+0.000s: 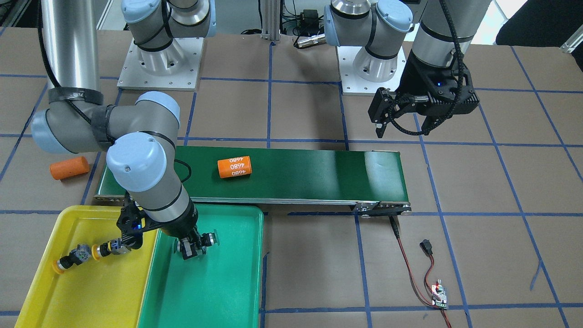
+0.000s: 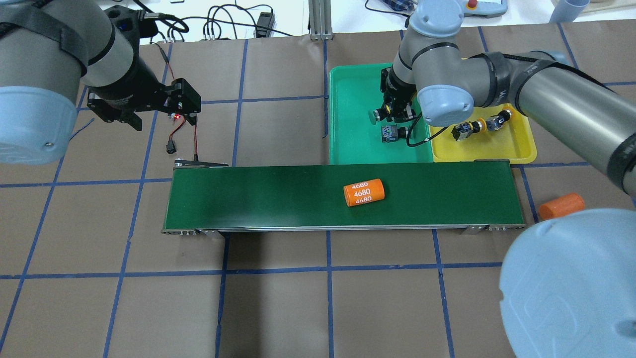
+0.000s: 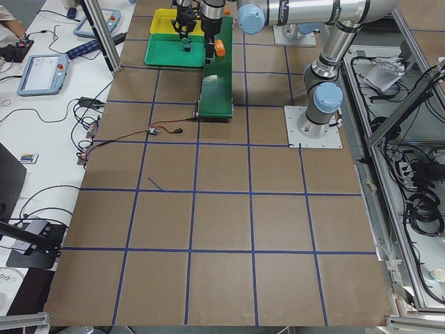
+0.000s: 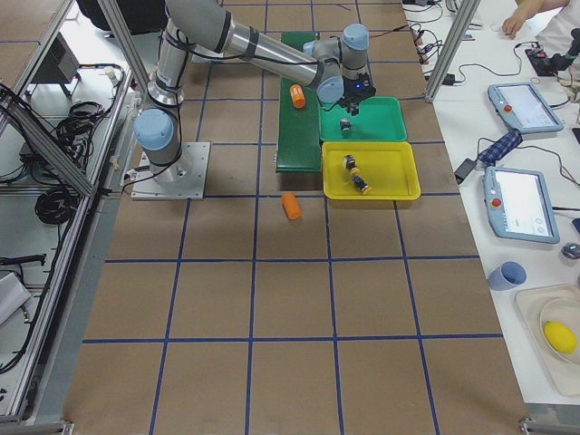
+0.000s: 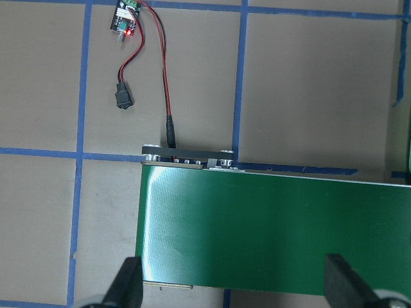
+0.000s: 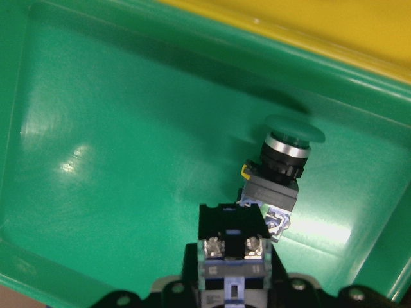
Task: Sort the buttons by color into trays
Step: 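Raise the right gripper above the yellow tray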
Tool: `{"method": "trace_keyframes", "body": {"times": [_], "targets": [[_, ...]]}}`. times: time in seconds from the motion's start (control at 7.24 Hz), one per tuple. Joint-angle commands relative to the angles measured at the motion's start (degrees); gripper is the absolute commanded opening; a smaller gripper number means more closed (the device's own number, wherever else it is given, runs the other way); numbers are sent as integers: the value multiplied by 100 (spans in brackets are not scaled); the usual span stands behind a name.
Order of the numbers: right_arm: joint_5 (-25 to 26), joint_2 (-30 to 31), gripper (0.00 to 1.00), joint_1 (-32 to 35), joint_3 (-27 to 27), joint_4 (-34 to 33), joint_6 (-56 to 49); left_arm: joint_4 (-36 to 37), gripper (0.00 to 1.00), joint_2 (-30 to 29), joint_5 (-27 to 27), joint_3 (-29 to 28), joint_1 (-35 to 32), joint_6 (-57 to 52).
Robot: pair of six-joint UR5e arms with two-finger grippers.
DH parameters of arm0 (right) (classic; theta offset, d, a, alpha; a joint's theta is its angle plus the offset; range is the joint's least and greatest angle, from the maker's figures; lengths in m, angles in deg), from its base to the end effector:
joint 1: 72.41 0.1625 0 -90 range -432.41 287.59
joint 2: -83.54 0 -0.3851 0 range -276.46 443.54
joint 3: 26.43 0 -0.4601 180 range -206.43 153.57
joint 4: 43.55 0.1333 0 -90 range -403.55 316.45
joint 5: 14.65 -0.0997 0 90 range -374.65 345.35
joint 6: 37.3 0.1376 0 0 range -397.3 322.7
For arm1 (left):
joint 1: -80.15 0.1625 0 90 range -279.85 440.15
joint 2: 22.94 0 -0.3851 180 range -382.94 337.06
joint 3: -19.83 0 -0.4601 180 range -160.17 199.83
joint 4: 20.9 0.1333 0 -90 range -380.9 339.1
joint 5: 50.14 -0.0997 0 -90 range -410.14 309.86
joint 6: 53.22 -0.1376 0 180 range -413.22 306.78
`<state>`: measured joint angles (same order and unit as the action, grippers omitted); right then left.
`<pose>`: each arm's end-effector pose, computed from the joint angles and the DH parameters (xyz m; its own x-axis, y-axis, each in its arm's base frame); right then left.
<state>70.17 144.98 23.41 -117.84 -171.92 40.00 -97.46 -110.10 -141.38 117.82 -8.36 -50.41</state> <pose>0.2161 -0.6829 0.1499 -0.3154 0.9350 -0.1621 0.9432 0.3277 0.0550 -0.1158 -0.5609 0.3841 -0.9969 -0.0776 -0.0143 -0.0747 0.9866 -0.1451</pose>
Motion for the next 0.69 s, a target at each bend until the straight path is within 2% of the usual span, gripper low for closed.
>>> {"method": "trace_keyframes", "body": {"times": [0.0,0.14,0.41,0.55], "targets": [[86,-18,100,104,53,-12,-91,0,100,-29,9,-34,9,0],[174,78,100,78,53,-12,-92,0,100,-46,9,-52,0,0],[358,708,100,-36,1,232,-406,0,100,-55,9,-52,9,0],[638,1147,100,-185,-17,1087,-1104,0,100,-38,9,-44,9,0]]}}
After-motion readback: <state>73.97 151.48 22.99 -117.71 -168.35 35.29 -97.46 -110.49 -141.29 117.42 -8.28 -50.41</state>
